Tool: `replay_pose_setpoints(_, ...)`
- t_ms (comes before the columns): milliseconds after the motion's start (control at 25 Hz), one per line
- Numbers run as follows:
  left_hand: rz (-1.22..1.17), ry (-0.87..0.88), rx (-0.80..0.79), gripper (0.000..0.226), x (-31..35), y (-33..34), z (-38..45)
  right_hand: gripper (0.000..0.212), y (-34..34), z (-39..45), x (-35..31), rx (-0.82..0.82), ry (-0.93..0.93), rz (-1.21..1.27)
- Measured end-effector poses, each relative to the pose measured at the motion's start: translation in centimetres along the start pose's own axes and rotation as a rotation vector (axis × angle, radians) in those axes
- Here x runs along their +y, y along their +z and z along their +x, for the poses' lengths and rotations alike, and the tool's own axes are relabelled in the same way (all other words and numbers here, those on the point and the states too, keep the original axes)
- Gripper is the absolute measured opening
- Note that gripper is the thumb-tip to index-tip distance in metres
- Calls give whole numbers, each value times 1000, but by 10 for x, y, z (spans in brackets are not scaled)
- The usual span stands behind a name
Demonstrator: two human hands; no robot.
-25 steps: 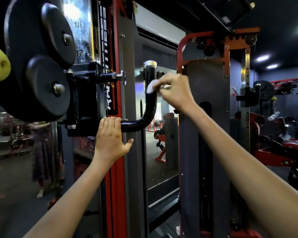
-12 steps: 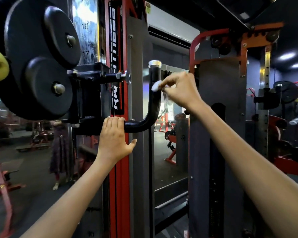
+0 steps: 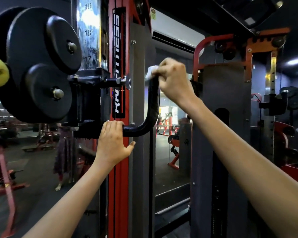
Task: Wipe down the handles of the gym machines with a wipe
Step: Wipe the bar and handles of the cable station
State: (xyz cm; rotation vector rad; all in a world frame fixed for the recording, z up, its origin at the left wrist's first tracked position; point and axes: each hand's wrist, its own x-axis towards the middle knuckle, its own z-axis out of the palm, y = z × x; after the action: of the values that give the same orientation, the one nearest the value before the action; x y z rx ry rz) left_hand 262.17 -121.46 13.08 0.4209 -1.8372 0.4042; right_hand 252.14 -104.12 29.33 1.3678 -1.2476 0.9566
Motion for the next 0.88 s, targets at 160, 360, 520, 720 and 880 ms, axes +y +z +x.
replay_pose_setpoints(160, -18, -5, 13, 57, -1, -2, 0, 30, 10, 22, 4, -64, 36, 74)
replay_pose_setpoints(360, -10, 2, 35, 57, 0, -1, -1, 26, 9, 44, 16, -339, 164, 75)
replay_pose_setpoints(520, -15, -5, 39, 54, 0, -1, -1, 25, 7, 37, 23, -210, 260, 247)
replay_pose_setpoints(720, -18, -15, 71, 55, 2, 2, -1, 24, 1, 15, 25, -145, 82, 301)
replay_pose_setpoints(880, -36, -26, 69, 52, 1, 2, -1, 24, 5, 37, 25, -385, 11, 171)
